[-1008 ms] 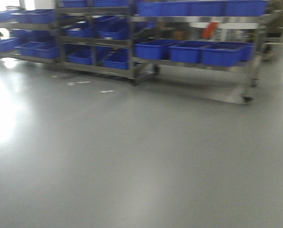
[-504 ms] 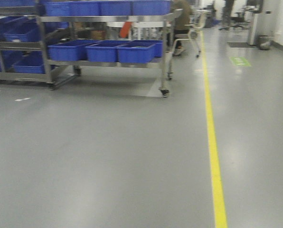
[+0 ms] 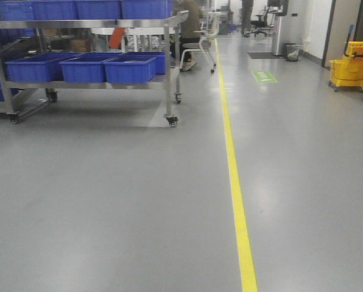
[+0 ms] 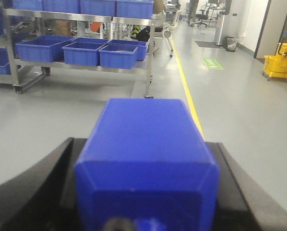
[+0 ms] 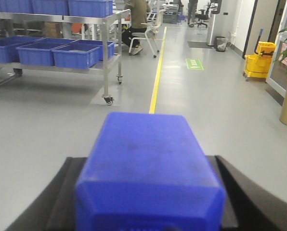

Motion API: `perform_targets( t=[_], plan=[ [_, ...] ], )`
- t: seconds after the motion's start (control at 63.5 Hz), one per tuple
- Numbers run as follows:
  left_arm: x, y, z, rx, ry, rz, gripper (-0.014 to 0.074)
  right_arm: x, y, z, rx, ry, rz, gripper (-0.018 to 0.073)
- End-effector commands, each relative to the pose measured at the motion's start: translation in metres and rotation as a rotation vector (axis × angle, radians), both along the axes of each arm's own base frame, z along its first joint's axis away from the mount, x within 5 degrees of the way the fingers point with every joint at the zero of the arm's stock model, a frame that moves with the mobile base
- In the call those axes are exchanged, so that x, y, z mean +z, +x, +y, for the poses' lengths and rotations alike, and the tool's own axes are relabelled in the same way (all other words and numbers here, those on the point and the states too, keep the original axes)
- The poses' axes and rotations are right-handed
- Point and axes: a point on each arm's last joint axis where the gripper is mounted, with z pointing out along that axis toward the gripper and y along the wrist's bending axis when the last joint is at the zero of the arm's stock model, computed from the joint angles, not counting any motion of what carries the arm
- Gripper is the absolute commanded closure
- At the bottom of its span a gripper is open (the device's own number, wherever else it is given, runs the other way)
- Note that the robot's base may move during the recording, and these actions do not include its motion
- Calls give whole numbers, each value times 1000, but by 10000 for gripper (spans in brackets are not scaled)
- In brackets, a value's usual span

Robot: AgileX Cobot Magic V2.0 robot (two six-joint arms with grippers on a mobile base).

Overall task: Pick and sort blue part to right shelf
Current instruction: 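Drive the base through the aisle holding both blue parts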

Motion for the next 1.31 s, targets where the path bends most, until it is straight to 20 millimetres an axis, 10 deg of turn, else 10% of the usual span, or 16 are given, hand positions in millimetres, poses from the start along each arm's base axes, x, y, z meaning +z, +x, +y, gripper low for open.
perform_targets(
  t=[0.0, 1.291],
  plan=[
    [16, -1, 0, -1, -13, -104, 244, 17, -1, 0, 0, -18, -109, 148],
    [16, -1, 0, 0, -13, -104, 244, 17, -1, 0, 0, -18, -109, 148]
  ],
)
